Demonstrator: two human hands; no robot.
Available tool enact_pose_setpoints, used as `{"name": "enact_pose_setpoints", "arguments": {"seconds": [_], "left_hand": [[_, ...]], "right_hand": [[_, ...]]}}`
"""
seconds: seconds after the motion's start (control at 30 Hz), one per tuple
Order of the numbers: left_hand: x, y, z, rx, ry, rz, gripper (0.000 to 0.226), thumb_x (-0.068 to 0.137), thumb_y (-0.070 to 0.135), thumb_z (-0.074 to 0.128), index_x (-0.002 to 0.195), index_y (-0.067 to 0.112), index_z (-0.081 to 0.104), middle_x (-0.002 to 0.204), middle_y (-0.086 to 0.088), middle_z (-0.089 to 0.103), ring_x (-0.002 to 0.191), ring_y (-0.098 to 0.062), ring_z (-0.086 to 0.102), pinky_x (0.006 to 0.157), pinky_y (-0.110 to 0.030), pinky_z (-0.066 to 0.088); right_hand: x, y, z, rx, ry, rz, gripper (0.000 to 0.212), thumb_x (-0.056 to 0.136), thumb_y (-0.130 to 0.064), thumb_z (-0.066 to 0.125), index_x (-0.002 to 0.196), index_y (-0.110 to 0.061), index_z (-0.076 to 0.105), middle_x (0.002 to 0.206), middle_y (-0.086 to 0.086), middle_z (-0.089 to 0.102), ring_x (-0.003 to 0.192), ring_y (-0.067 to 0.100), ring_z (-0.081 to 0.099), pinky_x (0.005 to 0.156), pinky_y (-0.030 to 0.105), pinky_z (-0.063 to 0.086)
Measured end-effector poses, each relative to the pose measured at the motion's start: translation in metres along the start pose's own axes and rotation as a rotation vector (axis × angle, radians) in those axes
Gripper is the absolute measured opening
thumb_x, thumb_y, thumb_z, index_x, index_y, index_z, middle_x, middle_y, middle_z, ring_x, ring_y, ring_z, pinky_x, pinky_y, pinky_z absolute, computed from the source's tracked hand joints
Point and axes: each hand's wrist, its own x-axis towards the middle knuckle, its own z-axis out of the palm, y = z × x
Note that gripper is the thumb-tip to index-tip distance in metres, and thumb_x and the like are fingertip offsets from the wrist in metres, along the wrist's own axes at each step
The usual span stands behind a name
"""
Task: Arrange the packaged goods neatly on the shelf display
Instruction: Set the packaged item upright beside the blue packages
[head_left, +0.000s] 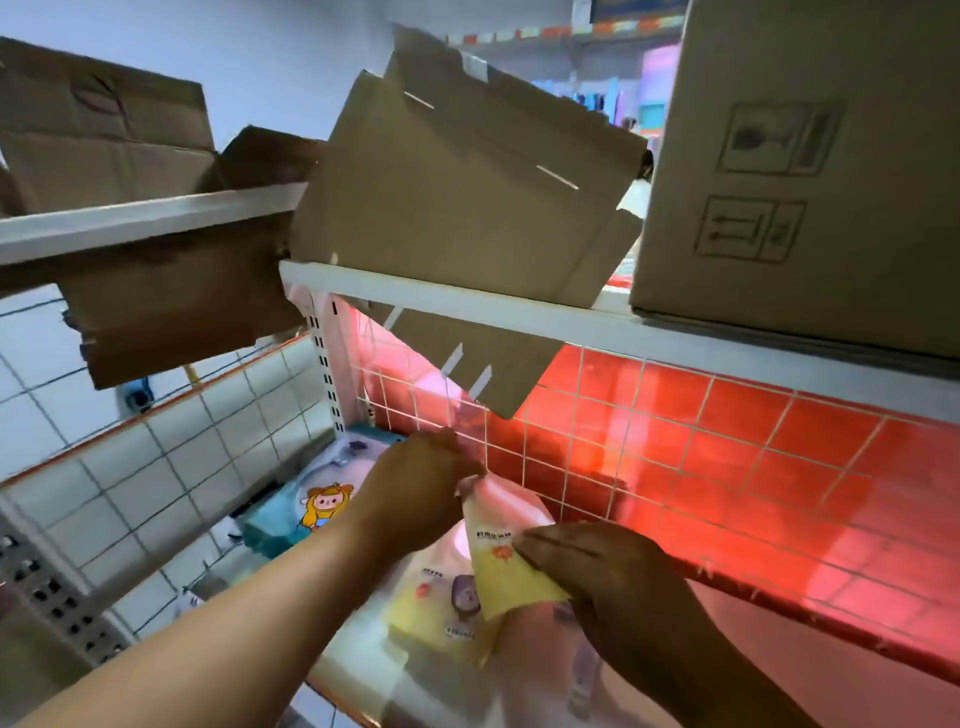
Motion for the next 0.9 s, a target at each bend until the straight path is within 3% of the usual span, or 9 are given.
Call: {"name": "enact_pose_setpoints", "arguments": {"seconds": [0.1,0.2,0.3,0.4,0.5,0.63,0.77,0.9], "left_hand": [[0.013,-0.026,0.018,-0.113,-0.029,0.047,0.066,0.084,0.043,0.019,0.127,0.037,0.069,0.123,0.009,0.071,0.111,-0.014,0.065,0.089,-0.026,0.046],[0.026,-0.050,0.036,-0.256,-0.115,0.098,0.041,0.095,0.016,0.049,0.125,0.034,0.071,0.123,0.007,0.072,0.111,-0.012,0.066,0.085,-0.012,0.037],[0.034,-0.076,0.057,-0.325,-0.218,0.165,0.054,0.085,0.001,0.057,0.127,0.032,0.071,0.122,0.002,0.073,0.107,-0.014,0.065,0.082,0.007,0.022],[0.041,-0.088,0.070,-0.310,-0.248,0.213,0.052,0.090,0.008,0.059,0.133,0.038,0.065,0.130,0.001,0.068,0.116,-0.025,0.064,0.099,-0.011,0.034],[0.053,-0.087,0.068,-0.187,-0.399,0.212,0.055,0.100,0.022,0.046,0.147,0.051,0.044,0.152,0.009,0.048,0.135,-0.020,0.049,0.115,-0.026,0.035],[0.062,-0.083,0.067,-0.057,-0.496,0.284,0.059,0.097,0.026,0.050,0.150,0.049,0.036,0.151,0.009,0.048,0.134,-0.018,0.048,0.111,-0.028,0.038],[0.060,-0.072,0.068,0.137,-0.547,0.334,0.055,0.100,0.029,0.048,0.152,0.040,0.034,0.150,0.001,0.050,0.136,-0.023,0.047,0.112,-0.036,0.034],[0.064,-0.067,0.073,0.214,-0.651,0.351,0.046,0.097,0.036,0.055,0.142,0.032,0.046,0.142,0.001,0.056,0.129,-0.026,0.053,0.108,-0.035,0.038]], "right_hand": [[0.015,-0.015,0.029,-0.039,-0.001,0.109,0.041,0.086,-0.018,0.057,0.122,-0.029,0.071,0.123,-0.009,0.070,0.105,0.012,0.066,0.091,0.028,0.054],[0.027,-0.028,0.053,-0.105,-0.047,0.161,0.036,0.094,-0.028,0.049,0.122,-0.031,0.071,0.124,-0.010,0.070,0.106,0.012,0.068,0.092,0.030,0.054],[0.035,-0.041,0.071,-0.152,-0.114,0.239,0.035,0.092,-0.026,0.056,0.124,-0.031,0.070,0.123,-0.009,0.070,0.106,0.011,0.068,0.092,0.029,0.055],[0.034,-0.051,0.083,-0.167,-0.144,0.283,0.035,0.092,-0.028,0.054,0.123,-0.030,0.069,0.119,-0.007,0.072,0.101,0.010,0.069,0.087,0.027,0.058],[0.034,-0.052,0.093,-0.151,-0.199,0.355,0.033,0.093,-0.031,0.063,0.125,-0.034,0.067,0.120,-0.011,0.071,0.101,0.005,0.068,0.086,0.024,0.057],[0.032,-0.054,0.108,-0.141,-0.285,0.460,0.036,0.095,-0.045,0.053,0.130,-0.040,0.058,0.128,-0.016,0.065,0.111,0.002,0.062,0.094,0.025,0.055],[0.030,-0.058,0.124,-0.184,-0.366,0.441,0.041,0.086,-0.048,0.070,0.125,-0.041,0.059,0.127,-0.016,0.064,0.108,0.005,0.062,0.087,0.027,0.056],[0.031,-0.061,0.143,-0.211,-0.480,0.442,0.042,0.086,-0.049,0.044,0.125,-0.035,0.053,0.129,-0.007,0.060,0.117,0.018,0.057,0.089,0.042,0.053]]}}
